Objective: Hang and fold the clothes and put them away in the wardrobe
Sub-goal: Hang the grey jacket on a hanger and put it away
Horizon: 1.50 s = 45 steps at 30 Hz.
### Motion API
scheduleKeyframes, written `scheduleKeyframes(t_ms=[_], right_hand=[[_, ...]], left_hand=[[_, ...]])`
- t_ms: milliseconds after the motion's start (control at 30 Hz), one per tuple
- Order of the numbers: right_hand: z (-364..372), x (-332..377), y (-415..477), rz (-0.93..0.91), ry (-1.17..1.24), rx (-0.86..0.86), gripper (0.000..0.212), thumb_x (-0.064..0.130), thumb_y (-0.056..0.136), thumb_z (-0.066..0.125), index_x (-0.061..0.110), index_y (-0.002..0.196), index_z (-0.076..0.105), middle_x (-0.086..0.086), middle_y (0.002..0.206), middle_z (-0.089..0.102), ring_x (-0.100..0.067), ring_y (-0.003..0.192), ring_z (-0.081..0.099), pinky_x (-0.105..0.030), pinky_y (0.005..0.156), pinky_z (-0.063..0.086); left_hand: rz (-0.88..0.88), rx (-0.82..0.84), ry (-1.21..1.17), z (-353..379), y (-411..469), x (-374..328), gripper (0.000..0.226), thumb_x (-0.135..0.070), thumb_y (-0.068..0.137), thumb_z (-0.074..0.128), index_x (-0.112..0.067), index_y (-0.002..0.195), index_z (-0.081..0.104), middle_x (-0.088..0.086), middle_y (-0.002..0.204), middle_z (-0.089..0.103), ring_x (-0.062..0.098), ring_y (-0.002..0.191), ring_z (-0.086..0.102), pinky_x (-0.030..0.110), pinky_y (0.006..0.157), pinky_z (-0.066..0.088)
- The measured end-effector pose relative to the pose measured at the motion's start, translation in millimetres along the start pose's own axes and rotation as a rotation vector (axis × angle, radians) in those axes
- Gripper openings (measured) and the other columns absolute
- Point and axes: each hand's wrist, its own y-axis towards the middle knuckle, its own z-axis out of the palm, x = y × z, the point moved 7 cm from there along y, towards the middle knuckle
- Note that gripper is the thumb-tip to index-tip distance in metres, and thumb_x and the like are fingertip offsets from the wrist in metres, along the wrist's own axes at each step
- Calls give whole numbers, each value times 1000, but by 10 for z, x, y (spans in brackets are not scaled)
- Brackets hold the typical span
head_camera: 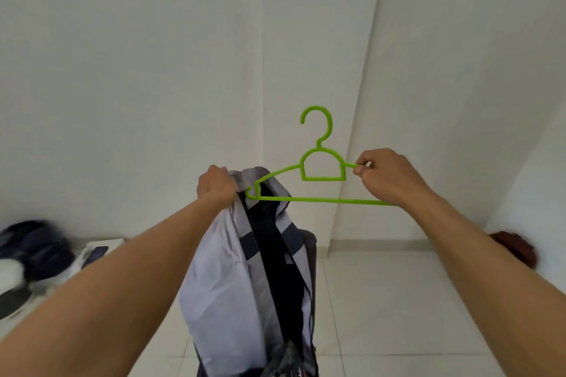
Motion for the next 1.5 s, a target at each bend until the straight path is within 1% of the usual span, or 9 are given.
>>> scheduleKeyframes(t_ms=[100, 233, 367, 467, 633, 800, 1233, 1367, 1500], right_hand=[[53, 0, -11, -9, -1, 8, 15, 27, 96, 56, 29, 88, 69, 9, 74, 59, -22, 83, 60, -32, 70, 42], [73, 1, -17, 1, 19, 13, 15, 27, 96, 57, 28, 87, 69, 6, 72, 64, -17, 74, 61, -30, 62, 40], [48, 61, -80, 8, -8, 12, 15, 27, 96, 56, 30, 88, 69, 8, 74, 63, -10, 73, 58, -29, 61, 38], [-11, 141, -146, 4, -21, 27, 14, 28, 97, 56, 31, 90, 69, 10, 79, 62, -15, 79, 59, -30, 65, 39], [-302, 425, -257, -31, -48, -14, 15, 29, 96, 57, 34, 86, 68, 13, 83, 59, -21, 88, 60, -32, 73, 42], [-826, 761, -360, -86, -41, -111, 13, 31, 96, 59, 34, 90, 70, 13, 84, 61, -22, 90, 60, -34, 77, 45], [-1338, 1388, -726, -113, 17, -330, 19, 28, 97, 59, 28, 101, 77, -1, 102, 72, -26, 101, 61, -34, 81, 46], [-1266, 1555, -807, -121, -12, -344, 22, 25, 96, 57, 26, 104, 78, -2, 108, 74, -29, 107, 64, -35, 83, 48], [-1149, 1668, -855, -174, 8, -345, 22, 25, 99, 57, 24, 107, 77, -1, 95, 72, -28, 100, 65, -34, 79, 50]], left_hand=[[49, 41, 14, 32, -32, -55, 19, -14, 96, 52, 0, 109, 57, 18, 104, 56, 37, 96, 57, 31, 69, 37], [25, 168, -71, 47, -73, -83, 59, -56, 85, 70, -10, 61, 41, 3, 60, 39, 21, 58, 41, 29, 49, 28], [52, 196, 45, -52, -20, -25, 31, -16, 90, 62, -11, 61, 50, 4, 65, 48, 22, 63, 49, 26, 52, 35], [173, 178, -122, -241, -68, -101, 23, -22, 96, 60, -13, 76, 67, 3, 73, 59, 22, 71, 53, 25, 60, 41], [307, 241, -235, -689, -272, -403, 30, -26, 99, 59, -21, 70, 63, -2, 72, 55, 16, 71, 47, 24, 57, 36], [353, 258, -324, -1300, -454, -816, 25, -25, 104, 51, -16, 83, 62, 2, 77, 55, 15, 68, 52, 22, 50, 47], [639, 45, -97, -2144, -795, -1465, 23, -24, 102, 55, -7, 98, 70, 1, 88, 63, 17, 80, 53, 16, 58, 40], [696, 64, -105, -2087, -953, -1569, 20, -18, 102, 53, -11, 88, 65, -6, 75, 58, 8, 67, 48, 5, 50, 35], [704, 9, -145, -2144, -1030, -1605, 27, -19, 103, 48, -8, 81, 60, -7, 70, 53, 11, 66, 45, 12, 52, 36]])
